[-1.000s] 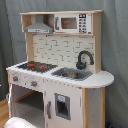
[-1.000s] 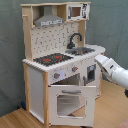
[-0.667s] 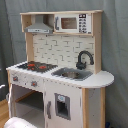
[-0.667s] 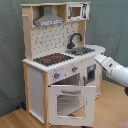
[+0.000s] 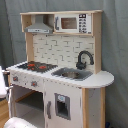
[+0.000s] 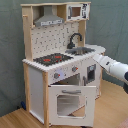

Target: Play with the kitchen

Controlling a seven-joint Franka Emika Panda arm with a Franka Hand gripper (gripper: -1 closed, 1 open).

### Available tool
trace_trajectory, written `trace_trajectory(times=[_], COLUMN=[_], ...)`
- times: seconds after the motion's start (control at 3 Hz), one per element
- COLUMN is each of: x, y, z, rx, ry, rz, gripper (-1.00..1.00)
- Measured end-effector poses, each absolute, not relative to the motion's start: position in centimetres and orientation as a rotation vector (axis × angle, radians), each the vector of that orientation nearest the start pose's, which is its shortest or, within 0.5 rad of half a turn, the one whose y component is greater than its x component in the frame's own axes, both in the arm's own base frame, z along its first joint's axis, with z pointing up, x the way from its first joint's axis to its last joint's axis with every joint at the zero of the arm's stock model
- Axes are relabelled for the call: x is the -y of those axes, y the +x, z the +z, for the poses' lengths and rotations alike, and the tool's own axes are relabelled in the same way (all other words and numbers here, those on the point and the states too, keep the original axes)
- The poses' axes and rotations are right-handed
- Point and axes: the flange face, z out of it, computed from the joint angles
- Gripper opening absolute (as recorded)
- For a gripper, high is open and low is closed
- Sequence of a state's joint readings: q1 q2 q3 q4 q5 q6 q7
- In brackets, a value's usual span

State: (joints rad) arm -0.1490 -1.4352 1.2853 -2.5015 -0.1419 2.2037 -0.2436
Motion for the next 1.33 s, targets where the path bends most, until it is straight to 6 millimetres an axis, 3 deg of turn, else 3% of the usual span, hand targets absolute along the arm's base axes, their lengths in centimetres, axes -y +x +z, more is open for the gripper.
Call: trace_trajectory(times=[0.67,1.33], x=[-36.0,-34.6], y=[17.1,19.7], z=[44.5,43.3], rx=[-1.074,-1.21], ry=[1.477,1.559], rz=[0.583,0.42], gripper=[1.0,1.0])
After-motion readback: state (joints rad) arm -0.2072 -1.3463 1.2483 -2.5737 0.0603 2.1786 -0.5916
